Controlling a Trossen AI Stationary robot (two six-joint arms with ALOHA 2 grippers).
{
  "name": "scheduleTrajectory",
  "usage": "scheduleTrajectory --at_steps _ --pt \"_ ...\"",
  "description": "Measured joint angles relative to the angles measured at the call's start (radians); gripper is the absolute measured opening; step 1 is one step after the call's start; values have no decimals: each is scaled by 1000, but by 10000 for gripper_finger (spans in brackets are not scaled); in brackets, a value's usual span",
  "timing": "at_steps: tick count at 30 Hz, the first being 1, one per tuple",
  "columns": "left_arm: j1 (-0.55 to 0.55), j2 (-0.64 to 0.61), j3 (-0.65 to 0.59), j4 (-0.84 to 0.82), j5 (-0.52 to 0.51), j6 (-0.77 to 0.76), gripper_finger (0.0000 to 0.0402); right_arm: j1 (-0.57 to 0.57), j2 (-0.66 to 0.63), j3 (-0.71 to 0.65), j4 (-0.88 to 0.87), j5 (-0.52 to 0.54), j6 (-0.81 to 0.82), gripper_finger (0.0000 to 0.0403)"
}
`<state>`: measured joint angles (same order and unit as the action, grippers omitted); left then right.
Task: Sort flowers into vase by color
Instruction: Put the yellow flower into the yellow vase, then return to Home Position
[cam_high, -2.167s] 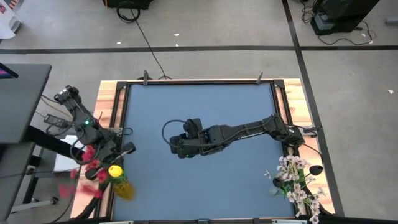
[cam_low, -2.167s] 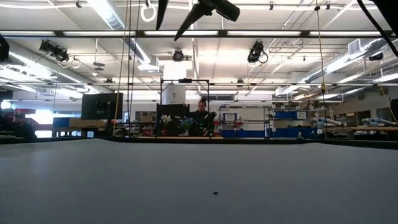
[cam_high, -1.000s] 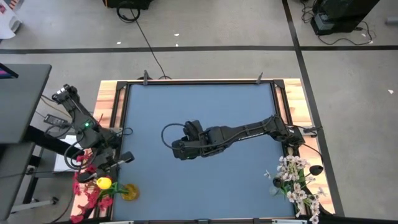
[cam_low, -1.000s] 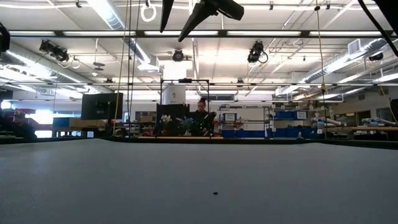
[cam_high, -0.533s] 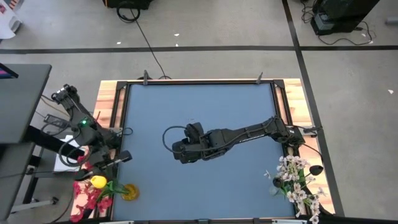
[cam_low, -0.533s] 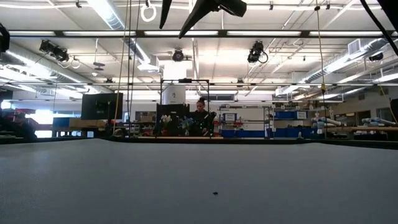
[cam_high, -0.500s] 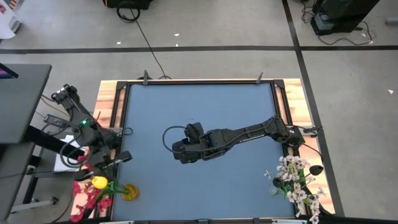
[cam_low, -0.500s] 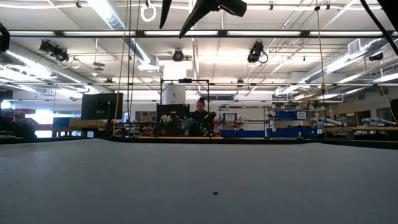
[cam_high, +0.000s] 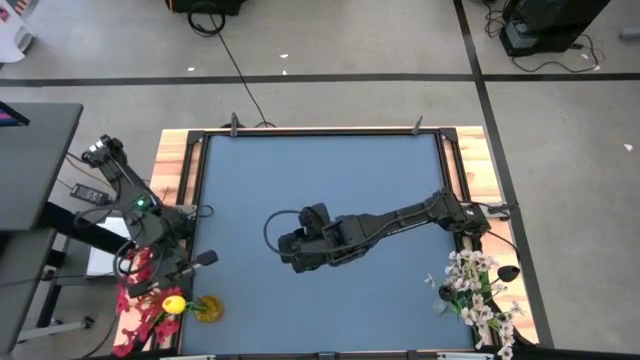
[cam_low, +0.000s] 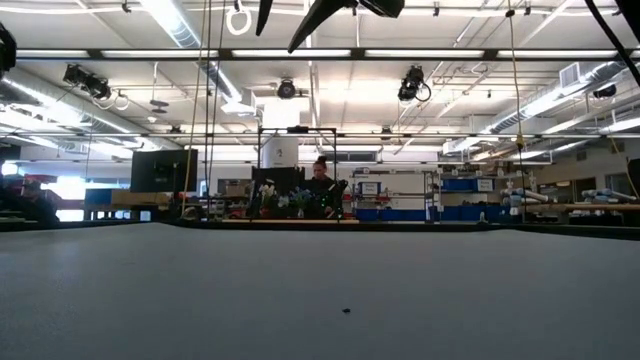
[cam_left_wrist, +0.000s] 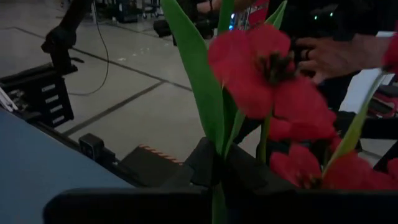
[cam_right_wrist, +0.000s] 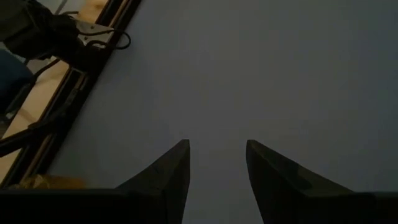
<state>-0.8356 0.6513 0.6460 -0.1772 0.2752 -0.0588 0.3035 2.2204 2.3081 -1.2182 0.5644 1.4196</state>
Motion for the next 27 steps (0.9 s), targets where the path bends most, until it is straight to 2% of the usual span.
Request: scheduleTrajectory --at_steps 4,13,16,22,27 --pt "0 13 0 -3 0 -3 56 4 0 0 -1 -3 3 165" --pt "0 15 41 -31 8 -10 197 13 0 0 -4 -8 12 166" --pt "0 15 73 -71 9 0 231 20 0 0 -12 -8 20 166" --pt "0 16 170 -184 6 2 251 30 0 0 -12 -8 22 166" --pt "1 16 297 -307 -104 -13 245 34 0 0 -13 -8 29 166"
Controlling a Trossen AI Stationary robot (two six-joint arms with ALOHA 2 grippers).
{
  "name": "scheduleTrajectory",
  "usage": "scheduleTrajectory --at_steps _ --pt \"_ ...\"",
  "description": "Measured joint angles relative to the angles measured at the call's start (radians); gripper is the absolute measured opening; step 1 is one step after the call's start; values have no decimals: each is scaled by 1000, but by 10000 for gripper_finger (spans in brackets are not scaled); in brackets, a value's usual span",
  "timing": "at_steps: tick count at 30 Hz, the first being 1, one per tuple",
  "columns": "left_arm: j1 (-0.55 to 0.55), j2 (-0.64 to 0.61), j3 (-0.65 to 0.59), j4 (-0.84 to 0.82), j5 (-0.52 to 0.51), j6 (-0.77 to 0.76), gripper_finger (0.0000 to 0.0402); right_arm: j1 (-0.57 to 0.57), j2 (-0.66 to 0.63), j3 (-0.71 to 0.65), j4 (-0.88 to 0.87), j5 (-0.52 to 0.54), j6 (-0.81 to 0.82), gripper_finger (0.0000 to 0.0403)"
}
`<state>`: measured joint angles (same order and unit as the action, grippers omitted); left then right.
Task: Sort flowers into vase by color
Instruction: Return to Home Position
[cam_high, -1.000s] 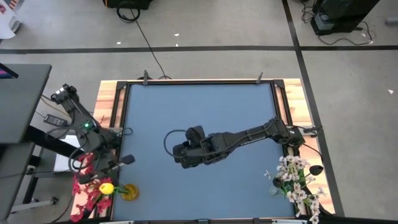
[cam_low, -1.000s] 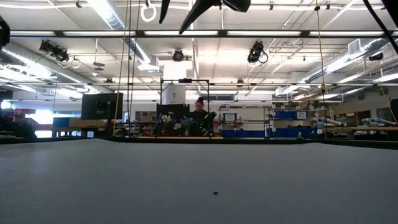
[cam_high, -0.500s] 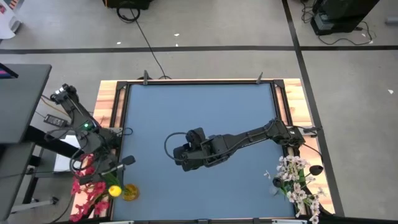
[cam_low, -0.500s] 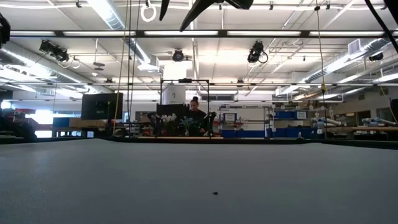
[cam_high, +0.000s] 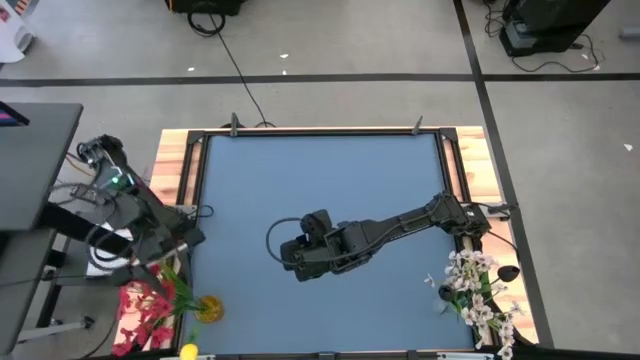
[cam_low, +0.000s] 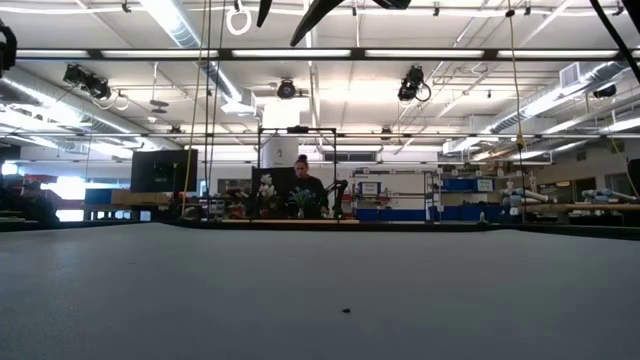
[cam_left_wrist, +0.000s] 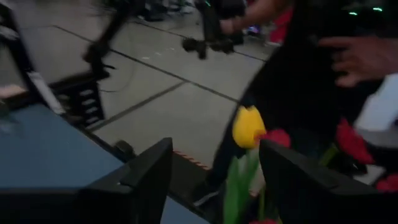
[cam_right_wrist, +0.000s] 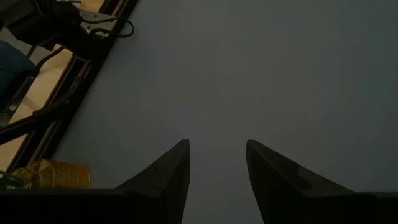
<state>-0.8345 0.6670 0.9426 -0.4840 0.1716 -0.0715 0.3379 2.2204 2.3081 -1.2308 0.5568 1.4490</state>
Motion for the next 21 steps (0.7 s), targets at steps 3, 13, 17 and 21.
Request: scheduleTrajectory --at_steps 3,13,17,21 --pt "0 0 71 -26 -64 -7 238 1 0 0 0 1 0 166" --pt "47 -3 189 -63 -386 -8 196 1 -3 0 0 112 -19 166" --pt "128 13 163 -62 -297 90 165 6 -32 0 5 187 -96 162" --pt "274 67 162 -28 -199 127 140 24 -104 0 19 267 -207 152"
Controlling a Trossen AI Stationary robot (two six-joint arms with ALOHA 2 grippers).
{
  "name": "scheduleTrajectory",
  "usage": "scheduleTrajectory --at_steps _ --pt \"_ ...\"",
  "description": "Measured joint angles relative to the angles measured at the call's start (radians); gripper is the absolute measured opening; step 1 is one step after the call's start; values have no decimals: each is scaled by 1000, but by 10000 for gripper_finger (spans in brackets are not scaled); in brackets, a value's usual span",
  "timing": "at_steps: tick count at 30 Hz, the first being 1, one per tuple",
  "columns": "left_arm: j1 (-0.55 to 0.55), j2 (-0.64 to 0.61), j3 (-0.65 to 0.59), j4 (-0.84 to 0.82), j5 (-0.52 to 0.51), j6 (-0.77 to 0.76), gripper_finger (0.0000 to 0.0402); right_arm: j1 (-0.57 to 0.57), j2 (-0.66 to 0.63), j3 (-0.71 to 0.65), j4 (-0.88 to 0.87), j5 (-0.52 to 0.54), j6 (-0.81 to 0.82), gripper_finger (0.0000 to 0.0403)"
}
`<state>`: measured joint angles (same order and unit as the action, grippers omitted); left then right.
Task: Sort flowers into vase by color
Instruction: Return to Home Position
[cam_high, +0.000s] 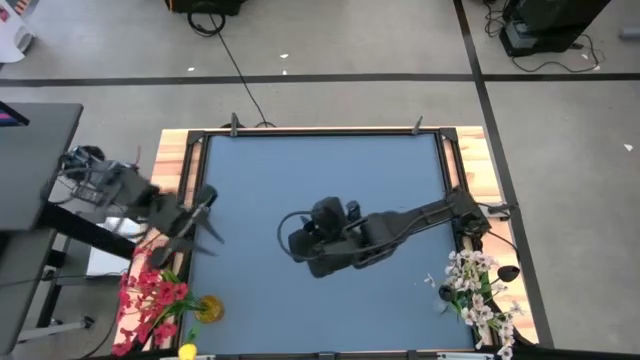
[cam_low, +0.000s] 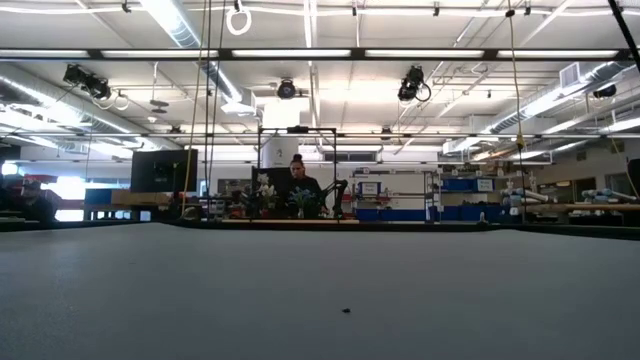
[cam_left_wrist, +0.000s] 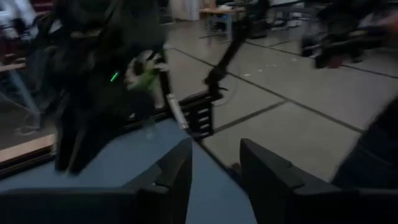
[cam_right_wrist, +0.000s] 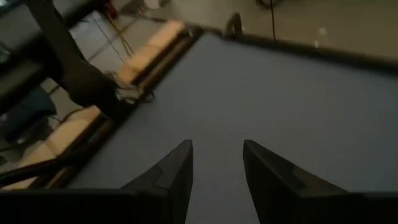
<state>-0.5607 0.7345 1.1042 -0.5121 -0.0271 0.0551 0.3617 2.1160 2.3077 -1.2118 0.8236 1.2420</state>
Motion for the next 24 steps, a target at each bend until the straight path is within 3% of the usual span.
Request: scheduleTrajectory --at_steps 5,13,18,24 --pt "247 73 0 77 205 4 123 13 -97 0 8 29 -188 124" --pt "612 181 -1 197 476 -13 108 -1 -218 0 232 -147 -659 15" --pt "756 243 -1 206 575 10 90 -57 -264 1 245 -231 -886 13" --pt "833 306 -1 207 600 47 57 -201 -270 0 296 -536 -1062 7"
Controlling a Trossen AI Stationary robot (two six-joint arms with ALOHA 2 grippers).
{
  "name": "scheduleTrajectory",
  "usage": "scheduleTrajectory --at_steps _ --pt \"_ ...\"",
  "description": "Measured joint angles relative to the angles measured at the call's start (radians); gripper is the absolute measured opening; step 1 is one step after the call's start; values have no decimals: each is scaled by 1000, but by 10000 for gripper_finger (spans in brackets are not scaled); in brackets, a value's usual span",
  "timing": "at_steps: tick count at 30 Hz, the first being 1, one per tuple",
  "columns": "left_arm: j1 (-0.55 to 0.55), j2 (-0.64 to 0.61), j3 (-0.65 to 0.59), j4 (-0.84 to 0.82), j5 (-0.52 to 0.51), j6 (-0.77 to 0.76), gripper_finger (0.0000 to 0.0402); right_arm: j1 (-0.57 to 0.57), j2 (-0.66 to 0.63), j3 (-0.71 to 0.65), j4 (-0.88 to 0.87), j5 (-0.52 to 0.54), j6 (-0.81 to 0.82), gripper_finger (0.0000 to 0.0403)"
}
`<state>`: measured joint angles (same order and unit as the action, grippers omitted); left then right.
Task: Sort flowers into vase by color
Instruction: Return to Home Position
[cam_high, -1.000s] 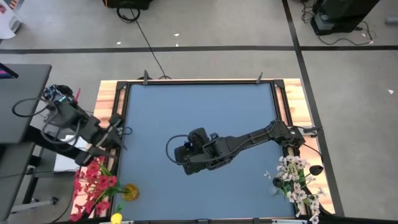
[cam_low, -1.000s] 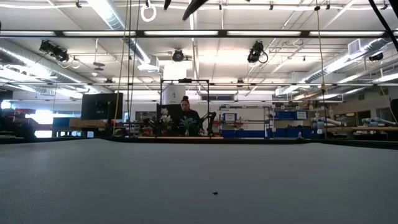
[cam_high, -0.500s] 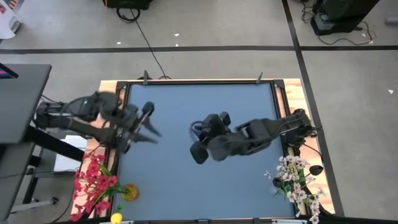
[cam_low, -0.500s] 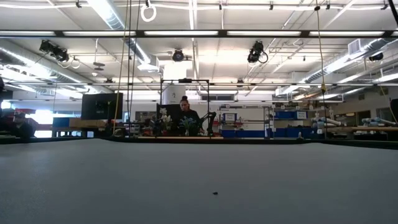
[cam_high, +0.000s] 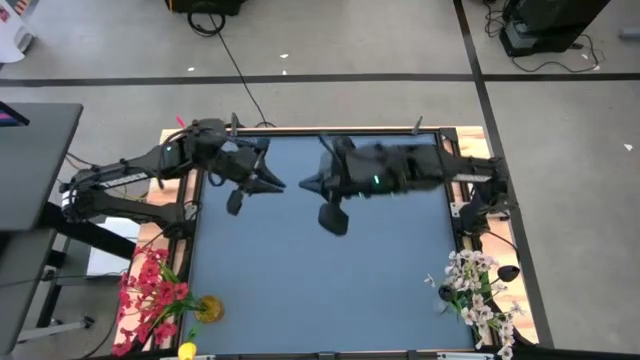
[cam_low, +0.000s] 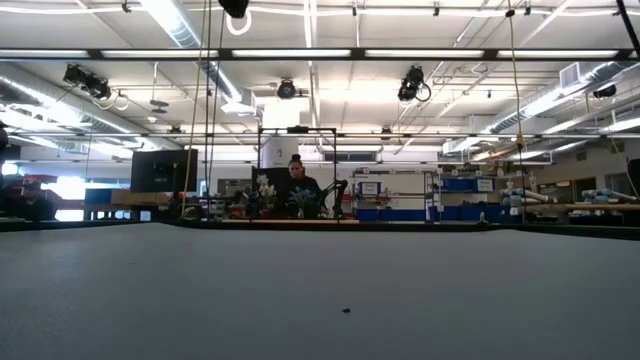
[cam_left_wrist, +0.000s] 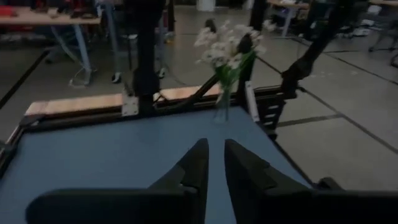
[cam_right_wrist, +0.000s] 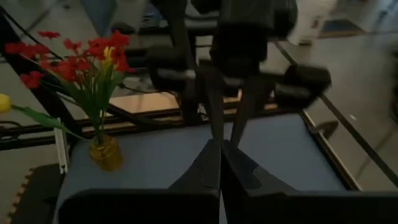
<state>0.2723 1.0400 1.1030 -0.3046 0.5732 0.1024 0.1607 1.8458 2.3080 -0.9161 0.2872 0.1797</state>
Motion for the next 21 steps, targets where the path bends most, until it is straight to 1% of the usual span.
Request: scheduleTrajectory --at_steps 4,8,10,13,16,19,21 --pt "39 16 0 0 -1 -2 37 -101 0 0 43 -176 -88 5" --pt "75 16 0 -1 0 -2 20 -197 0 0 79 -367 -134 4" --pt "90 14 0 -5 -1 -2 13 -236 0 -1 79 -429 -150 4" --pt "101 12 -21 25 -2 -7 6 -289 -6 -42 104 -496 -156 3" --pt "102 13 -90 93 -2 -55 5 -327 -28 -102 108 -514 -153 3" --pt "99 14 -161 150 -2 -73 4 -348 -91 -192 139 -518 -156 3" --pt "99 5 -206 186 -3 -75 4 -359 -153 -286 191 -527 -154 3"
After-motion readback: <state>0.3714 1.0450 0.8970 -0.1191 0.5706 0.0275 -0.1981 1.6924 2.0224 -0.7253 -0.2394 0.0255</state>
